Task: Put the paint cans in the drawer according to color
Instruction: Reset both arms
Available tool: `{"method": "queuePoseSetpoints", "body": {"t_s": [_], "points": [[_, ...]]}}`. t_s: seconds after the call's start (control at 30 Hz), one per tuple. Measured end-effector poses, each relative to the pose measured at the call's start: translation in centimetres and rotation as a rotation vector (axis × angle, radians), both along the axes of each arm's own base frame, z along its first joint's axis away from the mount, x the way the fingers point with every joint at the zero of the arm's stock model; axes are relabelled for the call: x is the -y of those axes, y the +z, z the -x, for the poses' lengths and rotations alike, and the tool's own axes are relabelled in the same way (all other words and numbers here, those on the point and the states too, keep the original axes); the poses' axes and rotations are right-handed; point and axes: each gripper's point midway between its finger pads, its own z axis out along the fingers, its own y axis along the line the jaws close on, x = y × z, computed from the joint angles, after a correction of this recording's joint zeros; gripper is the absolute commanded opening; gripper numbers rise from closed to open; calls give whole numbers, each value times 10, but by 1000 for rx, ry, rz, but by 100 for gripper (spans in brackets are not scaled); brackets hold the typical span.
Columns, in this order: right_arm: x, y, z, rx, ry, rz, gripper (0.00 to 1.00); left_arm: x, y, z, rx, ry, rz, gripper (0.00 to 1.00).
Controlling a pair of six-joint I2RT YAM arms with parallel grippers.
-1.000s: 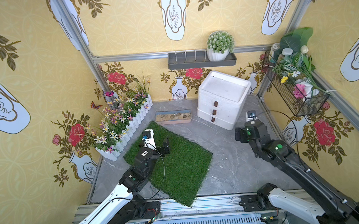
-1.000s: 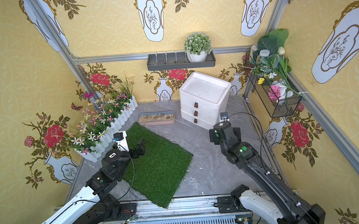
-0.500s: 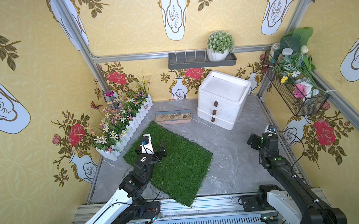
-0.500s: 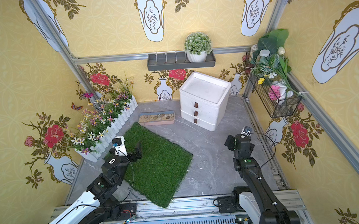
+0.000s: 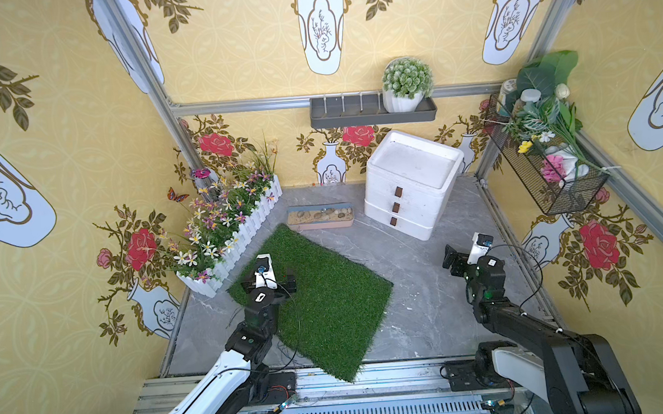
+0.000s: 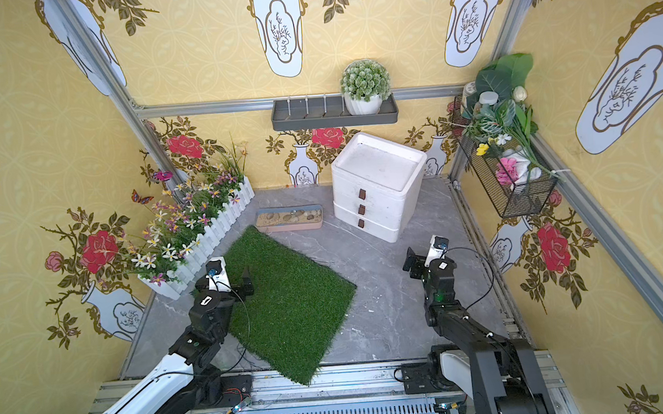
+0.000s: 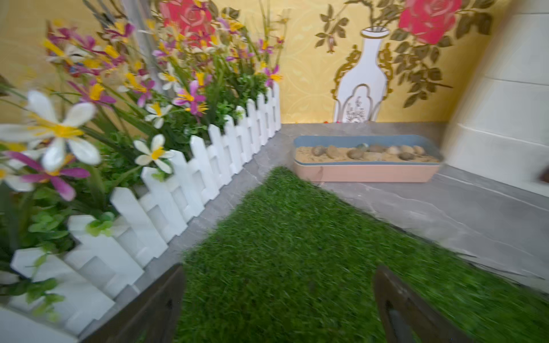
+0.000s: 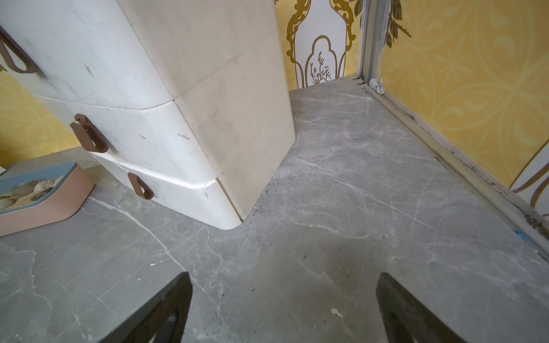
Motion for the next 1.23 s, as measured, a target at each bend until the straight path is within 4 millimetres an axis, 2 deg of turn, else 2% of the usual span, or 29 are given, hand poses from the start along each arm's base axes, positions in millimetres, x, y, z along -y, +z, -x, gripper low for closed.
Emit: {"method": "queuePoseSetpoints", "body": {"t_s": [0.17,0.23,0.33,0.43,0.57,0.63,0.77,0.97,1.23], "points": [[0,2,-1,4,-3,18,97,-47,-53,-18,-123,71,-43,100],[0,2,-1,4,-4,20,97,-52,-56,-28,-95,45,-22,100],[0,2,-1,3,-1,21,97,-59,-76,-27,-128,30,8,100],[0,2,-1,2,-2,22,97,-47,-47,-37,-13,-42,22,100],[-4,2,1,15,8,35,97,-44,-37,-38,31,-62,24,100],[-9,-2,9,32,18,52,97,-41,-34,-39,46,-76,25,100],[-10,-15,25,42,15,69,97,-40,-33,-39,51,-84,27,100],[-9,4,21,116,0,91,97,-40,-32,-39,52,-87,27,100],[-10,5,20,117,-6,101,97,-40,-32,-39,52,-87,27,100]]}}
